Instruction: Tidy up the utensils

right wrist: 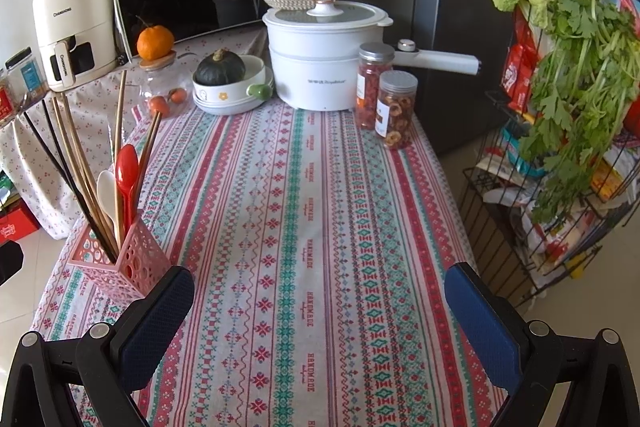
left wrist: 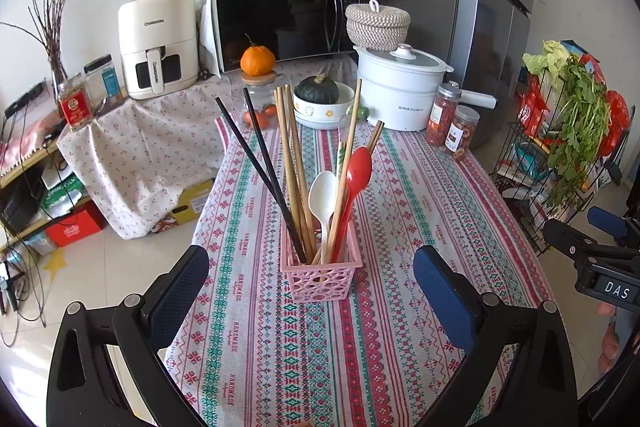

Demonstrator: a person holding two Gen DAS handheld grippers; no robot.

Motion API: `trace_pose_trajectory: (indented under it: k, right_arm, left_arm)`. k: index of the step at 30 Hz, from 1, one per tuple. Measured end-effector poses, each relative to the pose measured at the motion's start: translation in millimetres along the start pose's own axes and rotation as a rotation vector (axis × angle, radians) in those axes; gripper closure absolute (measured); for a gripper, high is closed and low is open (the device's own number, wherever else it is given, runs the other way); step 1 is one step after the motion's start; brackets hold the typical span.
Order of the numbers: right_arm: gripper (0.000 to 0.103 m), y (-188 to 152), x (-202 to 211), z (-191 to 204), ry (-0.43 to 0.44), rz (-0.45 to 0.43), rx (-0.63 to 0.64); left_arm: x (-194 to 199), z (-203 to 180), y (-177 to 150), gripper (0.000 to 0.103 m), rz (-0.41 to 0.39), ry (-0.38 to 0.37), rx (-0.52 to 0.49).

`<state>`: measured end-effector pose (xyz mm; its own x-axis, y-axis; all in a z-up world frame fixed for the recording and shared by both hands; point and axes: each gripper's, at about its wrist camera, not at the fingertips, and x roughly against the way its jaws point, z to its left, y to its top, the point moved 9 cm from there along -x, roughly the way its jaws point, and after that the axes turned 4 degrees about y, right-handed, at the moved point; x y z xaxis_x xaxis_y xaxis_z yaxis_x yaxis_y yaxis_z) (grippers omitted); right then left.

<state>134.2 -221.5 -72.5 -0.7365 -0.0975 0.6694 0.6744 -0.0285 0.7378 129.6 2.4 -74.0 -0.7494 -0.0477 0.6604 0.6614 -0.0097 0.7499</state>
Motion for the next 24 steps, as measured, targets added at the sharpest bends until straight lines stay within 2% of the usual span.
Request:
trace_pose_trajectory:
  k: [24]
  right_arm:
    - [0.000,-4.2,-3.7,-0.3,0.002,0.015,-0.008]
  left_arm:
    - [-3.6,4.8,-5.4,0.000,0.015,-0.003,0.015]
